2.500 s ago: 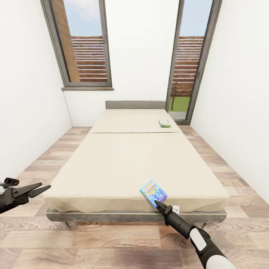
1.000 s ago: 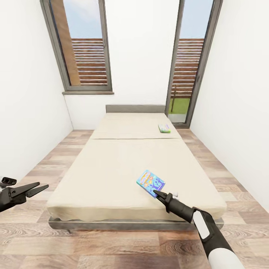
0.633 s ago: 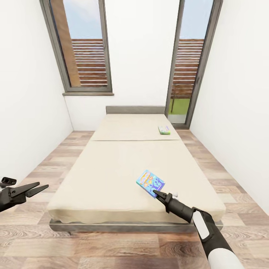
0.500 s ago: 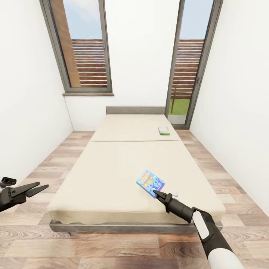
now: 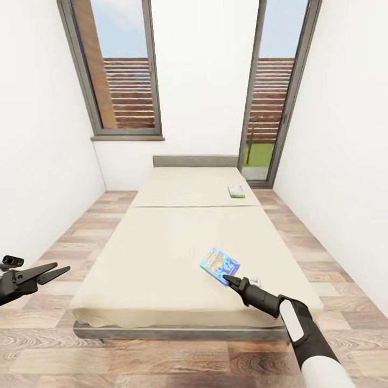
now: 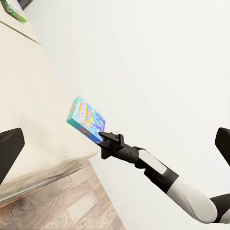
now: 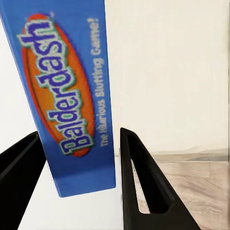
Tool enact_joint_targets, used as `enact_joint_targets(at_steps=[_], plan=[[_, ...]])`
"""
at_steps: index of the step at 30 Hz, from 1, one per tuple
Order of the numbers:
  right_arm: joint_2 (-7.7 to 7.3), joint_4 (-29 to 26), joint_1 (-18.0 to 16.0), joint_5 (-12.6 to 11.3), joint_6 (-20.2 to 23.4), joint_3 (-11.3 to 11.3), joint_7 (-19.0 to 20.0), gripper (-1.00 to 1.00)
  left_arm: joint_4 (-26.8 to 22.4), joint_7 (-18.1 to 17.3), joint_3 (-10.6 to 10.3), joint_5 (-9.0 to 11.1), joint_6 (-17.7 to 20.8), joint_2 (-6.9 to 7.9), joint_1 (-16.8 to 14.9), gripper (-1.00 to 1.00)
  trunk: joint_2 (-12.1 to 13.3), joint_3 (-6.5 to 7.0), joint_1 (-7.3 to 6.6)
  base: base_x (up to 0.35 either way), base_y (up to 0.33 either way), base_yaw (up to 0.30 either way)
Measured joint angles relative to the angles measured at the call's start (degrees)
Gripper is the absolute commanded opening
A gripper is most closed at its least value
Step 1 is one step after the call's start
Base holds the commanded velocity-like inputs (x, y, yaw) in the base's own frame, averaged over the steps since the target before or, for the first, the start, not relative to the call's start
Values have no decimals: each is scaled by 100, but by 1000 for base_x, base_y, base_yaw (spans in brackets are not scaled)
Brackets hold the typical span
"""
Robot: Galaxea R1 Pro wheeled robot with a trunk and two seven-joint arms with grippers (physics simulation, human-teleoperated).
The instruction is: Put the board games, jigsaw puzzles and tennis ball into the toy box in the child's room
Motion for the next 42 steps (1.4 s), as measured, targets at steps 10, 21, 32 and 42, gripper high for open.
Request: enact_joint_targets(at_steps=[10,21,32,42], plan=[[4,-191,27,-53,-3,-7,-14,-100,0,0,0,-5,0,4,0,100,401,180,-220,0,0,0],[12,-196,29,-54,-7,3,-17,-100,0,0,1,-7,0,3,0,100,842,377,-461,0,0,0],[14,-196,29,-53,-23,3,-16,-100,0,0,1,-8,0,0,-4,100,1284,575,-703,0,0,0],[16,-194,29,-52,-42,6,-63,-100,-1,1,3,-120,0,-1,-22,100,1685,754,-923,0,0,86]])
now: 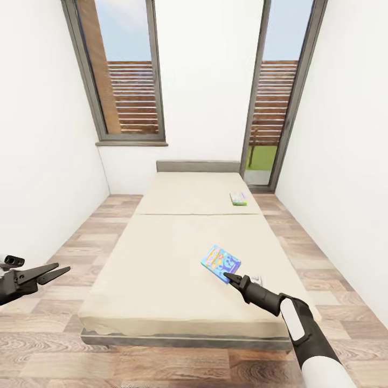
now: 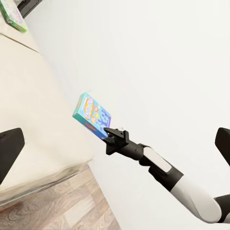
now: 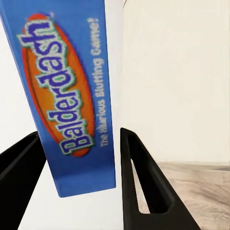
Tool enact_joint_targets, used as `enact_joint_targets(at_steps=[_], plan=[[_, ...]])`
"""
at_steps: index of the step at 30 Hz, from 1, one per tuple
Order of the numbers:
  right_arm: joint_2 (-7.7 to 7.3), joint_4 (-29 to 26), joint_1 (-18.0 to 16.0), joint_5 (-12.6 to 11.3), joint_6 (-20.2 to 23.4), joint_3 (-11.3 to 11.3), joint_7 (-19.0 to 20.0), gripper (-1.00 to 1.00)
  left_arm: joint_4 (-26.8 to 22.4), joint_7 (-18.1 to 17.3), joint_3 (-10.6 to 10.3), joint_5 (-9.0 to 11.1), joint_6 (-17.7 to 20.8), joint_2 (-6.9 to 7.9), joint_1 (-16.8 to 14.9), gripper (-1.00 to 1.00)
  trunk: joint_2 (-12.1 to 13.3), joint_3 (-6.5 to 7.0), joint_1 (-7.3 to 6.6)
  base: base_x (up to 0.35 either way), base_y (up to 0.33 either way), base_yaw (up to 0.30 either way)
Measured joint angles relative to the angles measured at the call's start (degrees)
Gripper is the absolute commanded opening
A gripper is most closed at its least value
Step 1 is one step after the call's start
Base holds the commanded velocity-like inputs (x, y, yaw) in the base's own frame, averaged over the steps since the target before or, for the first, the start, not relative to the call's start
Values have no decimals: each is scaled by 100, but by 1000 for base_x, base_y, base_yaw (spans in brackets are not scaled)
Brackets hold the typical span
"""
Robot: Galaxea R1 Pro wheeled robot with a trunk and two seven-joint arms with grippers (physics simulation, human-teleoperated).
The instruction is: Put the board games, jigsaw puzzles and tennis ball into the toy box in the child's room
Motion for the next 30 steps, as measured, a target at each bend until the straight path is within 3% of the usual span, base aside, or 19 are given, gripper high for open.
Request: enact_joint_targets(at_steps=[3,20,23,30], plan=[[0,0,1,4,-2,2,-3,-100,0,0,2,-111,0,0,-18,100,120,54,-66,0,0,259],[9,10,2,88,-28,9,-11,-100,230,1,124,-1518,-5,-3,-72,100,802,359,-439,0,0,286],[9,12,2,96,-42,8,-11,-100,242,460,152,-1705,-5,-20,-78,100,923,413,-505,0,0,289],[9,40,1,96,-341,8,-7,-100,245,1488,156,-1774,3,-55,-81,100,1204,539,-659,0,0,290]])
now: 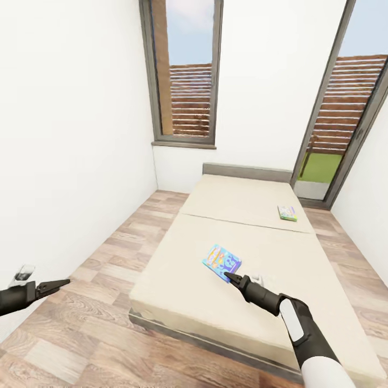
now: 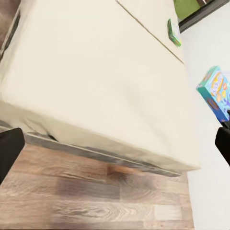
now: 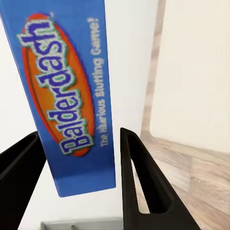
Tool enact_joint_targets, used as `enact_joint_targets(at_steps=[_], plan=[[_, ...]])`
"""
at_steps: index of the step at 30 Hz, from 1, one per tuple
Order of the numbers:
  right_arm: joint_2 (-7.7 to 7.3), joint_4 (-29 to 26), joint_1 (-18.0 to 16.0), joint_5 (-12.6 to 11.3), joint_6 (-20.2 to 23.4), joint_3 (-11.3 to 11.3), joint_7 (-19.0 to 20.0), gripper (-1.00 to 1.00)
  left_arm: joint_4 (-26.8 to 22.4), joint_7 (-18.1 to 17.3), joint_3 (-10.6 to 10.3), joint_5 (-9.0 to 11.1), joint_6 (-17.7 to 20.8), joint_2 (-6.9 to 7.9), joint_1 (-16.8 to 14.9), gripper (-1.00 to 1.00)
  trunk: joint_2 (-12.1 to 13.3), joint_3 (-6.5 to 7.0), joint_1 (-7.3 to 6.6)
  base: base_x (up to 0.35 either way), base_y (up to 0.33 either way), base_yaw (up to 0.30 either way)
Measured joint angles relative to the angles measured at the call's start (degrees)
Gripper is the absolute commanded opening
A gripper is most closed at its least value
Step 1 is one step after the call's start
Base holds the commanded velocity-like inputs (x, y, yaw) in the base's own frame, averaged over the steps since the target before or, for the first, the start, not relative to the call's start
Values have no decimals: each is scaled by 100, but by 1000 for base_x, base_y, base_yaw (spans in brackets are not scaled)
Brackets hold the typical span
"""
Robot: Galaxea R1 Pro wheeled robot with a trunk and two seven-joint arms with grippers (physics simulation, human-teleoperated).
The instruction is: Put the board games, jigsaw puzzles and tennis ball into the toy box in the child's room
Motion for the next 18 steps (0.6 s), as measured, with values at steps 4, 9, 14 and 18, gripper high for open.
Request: enact_joint_targets(at_steps=[4,9,14,18], plan=[[0,4,0,1,-66,1,1,-100,0,508,-11,-9,3,-16,-5,100,160,72,-88,0,0,290],[0,9,2,10,-84,1,-4,-100,0,1134,-28,-17,-19,-27,-8,100,361,162,-198,0,0,290],[0,13,2,11,-86,1,-8,-100,-19,2136,-45,-14,-50,-41,-8,100,562,252,-308,0,0,291],[0,14,3,20,-87,1,-8,-100,-96,2994,-65,-13,-60,-162,-5,100,722,323,-396,0,0,290]])
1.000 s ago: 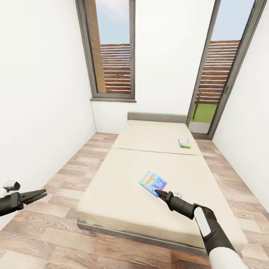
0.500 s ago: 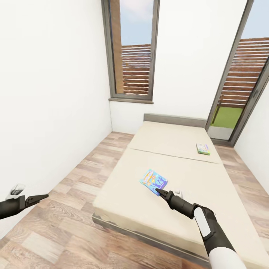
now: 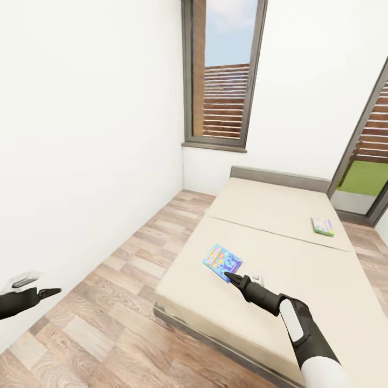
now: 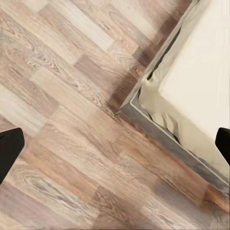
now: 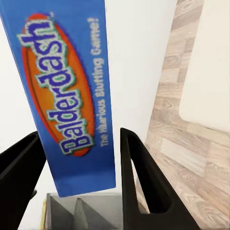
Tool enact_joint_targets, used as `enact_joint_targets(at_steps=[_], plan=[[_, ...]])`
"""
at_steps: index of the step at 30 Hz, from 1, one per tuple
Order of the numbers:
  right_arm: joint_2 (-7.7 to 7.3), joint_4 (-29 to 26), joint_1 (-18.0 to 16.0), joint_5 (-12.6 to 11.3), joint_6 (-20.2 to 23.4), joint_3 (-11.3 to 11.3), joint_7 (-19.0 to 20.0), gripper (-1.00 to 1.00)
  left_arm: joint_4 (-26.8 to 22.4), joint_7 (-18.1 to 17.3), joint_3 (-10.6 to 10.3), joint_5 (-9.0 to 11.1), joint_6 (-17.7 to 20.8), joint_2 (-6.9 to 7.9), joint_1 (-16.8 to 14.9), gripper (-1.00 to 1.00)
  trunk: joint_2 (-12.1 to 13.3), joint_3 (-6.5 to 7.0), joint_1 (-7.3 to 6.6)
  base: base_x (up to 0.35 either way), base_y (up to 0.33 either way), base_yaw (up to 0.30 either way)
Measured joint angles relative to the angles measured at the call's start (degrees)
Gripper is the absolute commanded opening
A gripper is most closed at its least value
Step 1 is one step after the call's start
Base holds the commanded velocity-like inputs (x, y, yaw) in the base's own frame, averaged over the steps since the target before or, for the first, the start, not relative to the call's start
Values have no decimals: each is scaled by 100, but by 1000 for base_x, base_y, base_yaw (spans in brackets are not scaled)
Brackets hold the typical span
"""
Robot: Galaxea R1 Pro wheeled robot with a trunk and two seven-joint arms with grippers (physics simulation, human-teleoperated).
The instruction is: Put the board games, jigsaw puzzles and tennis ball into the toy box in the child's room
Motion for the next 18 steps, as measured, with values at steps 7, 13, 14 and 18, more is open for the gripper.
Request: enact_joint_targets(at_steps=[7,13,14,18], plan=[[0,0,-1,8,-2,0,0,-100,-193,400,-337,5,37,-130,5,100,281,126,-154,0,0,290],[0,8,-1,25,-11,0,-7,-100,-324,393,-770,18,41,-149,5,100,283,126,-155,0,0,290],[0,8,-1,27,-12,0,-8,-100,-380,390,-787,27,41,-151,5,100,282,126,-155,0,0,290],[0,9,-3,27,-12,0,-9,-100,-512,398,-830,39,23,-207,5,100,282,126,-155,0,0,290]])
